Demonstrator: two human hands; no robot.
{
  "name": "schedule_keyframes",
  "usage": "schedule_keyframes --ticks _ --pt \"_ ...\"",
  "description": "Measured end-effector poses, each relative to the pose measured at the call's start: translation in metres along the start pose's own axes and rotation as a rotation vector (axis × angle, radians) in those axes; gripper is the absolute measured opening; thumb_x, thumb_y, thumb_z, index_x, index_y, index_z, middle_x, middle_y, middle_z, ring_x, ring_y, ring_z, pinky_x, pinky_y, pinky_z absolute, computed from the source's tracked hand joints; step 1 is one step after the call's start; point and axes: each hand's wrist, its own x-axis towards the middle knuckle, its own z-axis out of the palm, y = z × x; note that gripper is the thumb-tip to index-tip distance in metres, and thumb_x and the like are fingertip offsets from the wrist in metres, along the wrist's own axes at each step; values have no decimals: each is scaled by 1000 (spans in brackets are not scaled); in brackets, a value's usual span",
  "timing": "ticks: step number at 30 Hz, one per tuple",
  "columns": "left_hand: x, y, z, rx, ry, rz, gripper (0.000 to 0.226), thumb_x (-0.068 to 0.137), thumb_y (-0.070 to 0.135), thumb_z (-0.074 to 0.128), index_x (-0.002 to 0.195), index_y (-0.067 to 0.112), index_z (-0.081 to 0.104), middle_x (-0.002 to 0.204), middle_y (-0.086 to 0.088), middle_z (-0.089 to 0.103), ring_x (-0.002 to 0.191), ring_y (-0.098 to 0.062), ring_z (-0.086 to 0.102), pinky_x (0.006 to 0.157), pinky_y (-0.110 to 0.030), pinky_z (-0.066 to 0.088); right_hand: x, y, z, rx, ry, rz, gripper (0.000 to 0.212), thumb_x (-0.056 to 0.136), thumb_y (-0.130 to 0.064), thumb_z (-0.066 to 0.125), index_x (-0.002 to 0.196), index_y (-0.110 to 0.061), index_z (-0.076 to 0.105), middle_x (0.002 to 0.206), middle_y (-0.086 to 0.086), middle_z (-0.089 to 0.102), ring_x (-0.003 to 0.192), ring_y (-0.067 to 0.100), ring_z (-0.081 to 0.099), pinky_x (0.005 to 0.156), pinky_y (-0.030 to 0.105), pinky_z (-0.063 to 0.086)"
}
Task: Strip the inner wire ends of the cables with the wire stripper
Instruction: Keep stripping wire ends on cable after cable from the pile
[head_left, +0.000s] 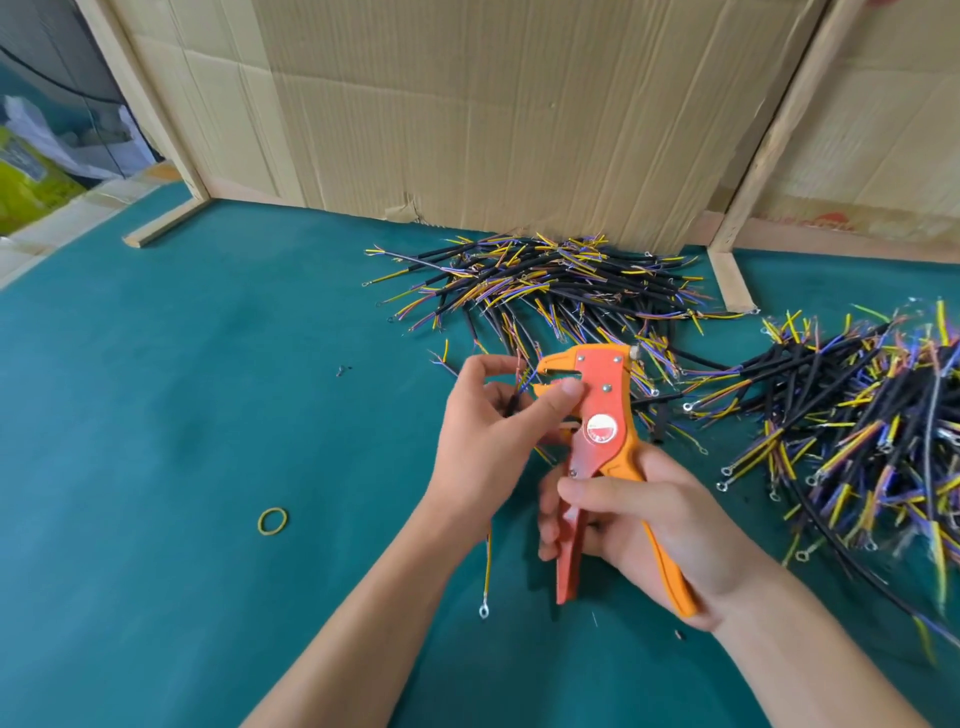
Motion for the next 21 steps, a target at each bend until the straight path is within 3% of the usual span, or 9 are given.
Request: schedule_keyframes --ticks 2,4,8,11,17,21 --pt "2 0 -4 -48 4 6 45 81 25 84 111 10 54 76 -18 53 50 -13 65 43 -14 39 -1 -1 -2 31 2 9 38 80 -4 70 117 -3 68 82 23 58 71 36 59 65 46 55" --pt "5 2 -8 -30 8 23 41 80 25 85 108 13 57 74 -12 54 48 -10 54 43 -15 35 0 -1 -5 29 16 0 51 79 -4 70 128 4 58 83 25 58 71 36 58 65 47 54" --pt "7 -1 -8 -19 43 22 32 83 24 82 104 17 59 69 -5 60 49 -10 46 46 -19 32 0 -1 -7 30 20 -7 54 78 -5 73 128 5 58 86 26 59 71 37 58 65 47 54" --pt "10 0 -11 35 162 -6 6 96 19 64 102 17 62 68 1 67 44 -7 43 48 -24 30 -2 -5 -14 90 5 -28 58 75 -10 75 130 3 60 90 27 59 73 39 58 69 48 53" --pt "-4 17 -7 -140 202 16 26 101 -5 41 107 1 66 77 -11 69 56 -14 41 48 -23 34 -9 -18 -27 188 23 -49 73 68 -20 87 132 3 60 90 23 61 74 34 60 72 48 55" --pt "-18 61 32 -265 38 31 23 102 -3 43 104 3 66 79 -11 71 54 -10 55 47 -20 46 -6 -15 -27 246 104 6 55 69 -9 80 120 5 66 87 23 63 71 36 62 69 48 57"
